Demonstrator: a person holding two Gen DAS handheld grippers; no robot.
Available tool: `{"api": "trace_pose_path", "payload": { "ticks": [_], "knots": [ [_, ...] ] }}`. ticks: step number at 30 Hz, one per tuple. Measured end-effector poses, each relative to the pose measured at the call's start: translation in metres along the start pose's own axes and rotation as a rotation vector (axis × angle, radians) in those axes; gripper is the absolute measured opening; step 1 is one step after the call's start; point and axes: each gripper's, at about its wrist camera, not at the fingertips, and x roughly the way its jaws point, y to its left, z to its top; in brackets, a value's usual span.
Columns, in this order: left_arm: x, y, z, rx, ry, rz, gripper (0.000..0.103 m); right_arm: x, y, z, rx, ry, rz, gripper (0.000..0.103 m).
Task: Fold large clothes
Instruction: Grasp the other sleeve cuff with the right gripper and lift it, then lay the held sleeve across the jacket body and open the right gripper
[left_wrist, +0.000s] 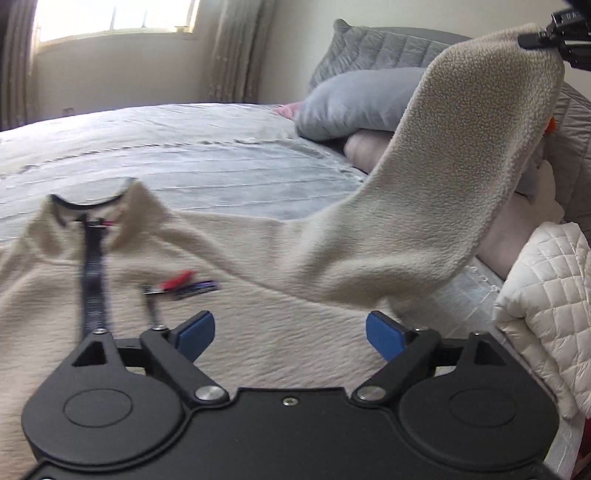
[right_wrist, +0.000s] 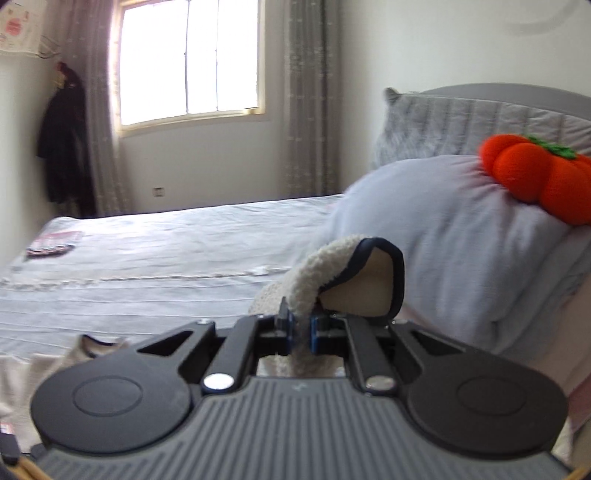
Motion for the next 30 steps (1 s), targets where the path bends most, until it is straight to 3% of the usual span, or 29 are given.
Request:
{"api": "trace_pose_path", "payload": {
  "ticks": [11, 15, 20, 23, 25, 26, 27, 30],
  "knots": [
    [-0.096, 0.12, -0.022, -0.145, -0.074, 0.099, 0.099, 0.035, 0.193, 0.008, -0.054, 0.136, 0.341, 0.008],
    [-0.115, 0.159, -0.032, -0.194, -0.095, 0.121, 0.099, 0.063, 0.26, -0.01, -0.078, 0.217, 0.427, 0.008],
    [-0.123, 0.196, -0.05, -0.304, -0.097, 0.087, 0.099, 0.101, 0.326, -0.051, -0.076, 0.336, 0.494, 0.01],
    [-0.121, 0.211, -0.06, -0.362, -0.107, 0.072, 0.098, 0.117, 0.347, -0.078, -0.066, 0.399, 0.52, 0.015],
    [-0.12, 0.223, -0.064, -0.42, -0.106, 0.036, 0.098, 0.121, 0.349, -0.091, -0.041, 0.427, 0.557, 0.031],
    [-0.12, 0.228, -0.066, -0.448, -0.104, 0.014, 0.098, 0.12, 0.343, -0.096, -0.024, 0.425, 0.569, 0.049],
    [-0.12, 0.235, -0.068, -0.481, -0.106, -0.007, 0.096, 0.121, 0.338, -0.099, -0.014, 0.414, 0.578, 0.059],
    [-0.121, 0.246, -0.07, -0.561, -0.13, -0.044, 0.096, 0.123, 0.312, -0.104, -0.014, 0.391, 0.563, 0.059]
  ]
}}
